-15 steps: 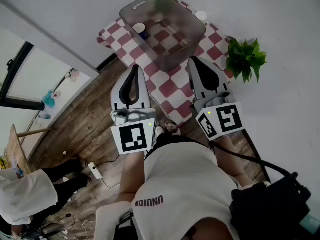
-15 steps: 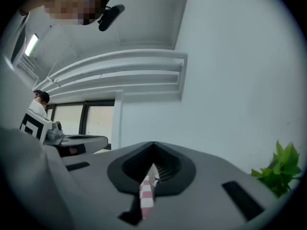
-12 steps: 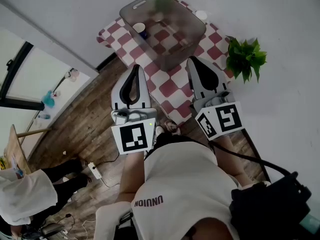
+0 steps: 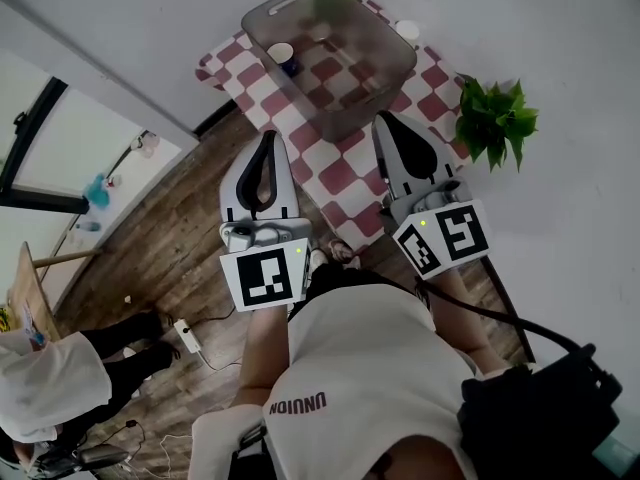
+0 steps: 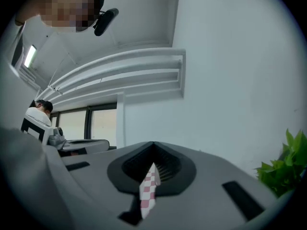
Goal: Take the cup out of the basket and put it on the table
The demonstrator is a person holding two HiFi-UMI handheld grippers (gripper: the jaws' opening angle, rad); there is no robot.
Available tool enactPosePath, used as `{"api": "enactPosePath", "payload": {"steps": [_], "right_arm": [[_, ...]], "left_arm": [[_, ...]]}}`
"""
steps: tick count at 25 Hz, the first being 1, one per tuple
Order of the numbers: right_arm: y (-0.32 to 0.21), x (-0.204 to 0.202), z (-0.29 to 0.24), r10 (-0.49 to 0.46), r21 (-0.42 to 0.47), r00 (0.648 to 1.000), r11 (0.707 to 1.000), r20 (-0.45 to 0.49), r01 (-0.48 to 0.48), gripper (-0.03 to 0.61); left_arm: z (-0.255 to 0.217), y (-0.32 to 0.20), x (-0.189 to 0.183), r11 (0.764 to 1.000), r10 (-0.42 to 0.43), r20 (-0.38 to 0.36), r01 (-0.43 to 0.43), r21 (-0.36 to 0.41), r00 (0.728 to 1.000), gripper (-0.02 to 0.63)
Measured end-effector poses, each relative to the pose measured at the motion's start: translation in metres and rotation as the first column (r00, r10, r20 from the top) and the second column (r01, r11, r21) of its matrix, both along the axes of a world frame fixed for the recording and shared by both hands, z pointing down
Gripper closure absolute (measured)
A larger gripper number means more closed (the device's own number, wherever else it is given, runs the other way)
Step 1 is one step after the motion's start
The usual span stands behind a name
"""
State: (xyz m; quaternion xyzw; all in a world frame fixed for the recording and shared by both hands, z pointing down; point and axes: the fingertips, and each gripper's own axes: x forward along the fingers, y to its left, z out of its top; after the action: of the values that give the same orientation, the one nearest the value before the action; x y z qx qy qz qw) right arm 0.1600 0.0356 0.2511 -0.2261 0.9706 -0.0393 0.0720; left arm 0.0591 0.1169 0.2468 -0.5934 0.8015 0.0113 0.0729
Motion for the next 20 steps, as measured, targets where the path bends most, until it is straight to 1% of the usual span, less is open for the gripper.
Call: {"api": "enactPosePath", "payload": {"steps": [4,7,10,11,13,16,20], "right_arm": [[0.0,-0.005,0.0,-0.046,-0.01,0.999,0.999,-0.001,0.046,0.565],[-0.002,-0.015,0.001,-0.065,-0.004,0.998,0.998,-0.003,0.064,0.565],[-0.003,-0.03,0.002,-0.07,-0.007,0.998,0.998,-0.006,0.07,0.566],[-0.003,-0.036,0.003,-0.069,-0.007,0.998,0.998,-0.009,0.069,0.566],[-0.005,-0.05,0.004,-0.066,-0.006,0.998,0.998,-0.02,0.066,0.565],[-0.011,-0.078,0.007,-0.062,-0.013,0.998,0.998,-0.034,0.062,0.566],[-0.022,-0.121,0.004,-0.02,-0.02,0.999,1.0,-0.04,0.02,0.565]], "left_arm": [[0.003,0.003,-0.004,0.999,-0.038,-0.003,0.038,-0.01,0.999,0.603],[0.004,0.004,-0.012,0.998,-0.063,0.018,0.063,-0.022,0.998,0.603],[0.005,0.005,-0.024,0.997,-0.082,-0.006,0.082,-0.015,0.997,0.603],[0.006,0.006,-0.03,0.996,-0.084,-0.003,0.084,-0.016,0.996,0.602],[0.009,0.005,-0.044,0.996,-0.084,0.008,0.084,-0.016,0.996,0.603],[0.011,-0.004,-0.07,0.997,-0.071,-0.019,0.071,-0.007,0.997,0.603],[0.013,-0.024,-0.109,1.0,-0.011,-0.019,0.01,-0.026,1.0,0.603]]}}
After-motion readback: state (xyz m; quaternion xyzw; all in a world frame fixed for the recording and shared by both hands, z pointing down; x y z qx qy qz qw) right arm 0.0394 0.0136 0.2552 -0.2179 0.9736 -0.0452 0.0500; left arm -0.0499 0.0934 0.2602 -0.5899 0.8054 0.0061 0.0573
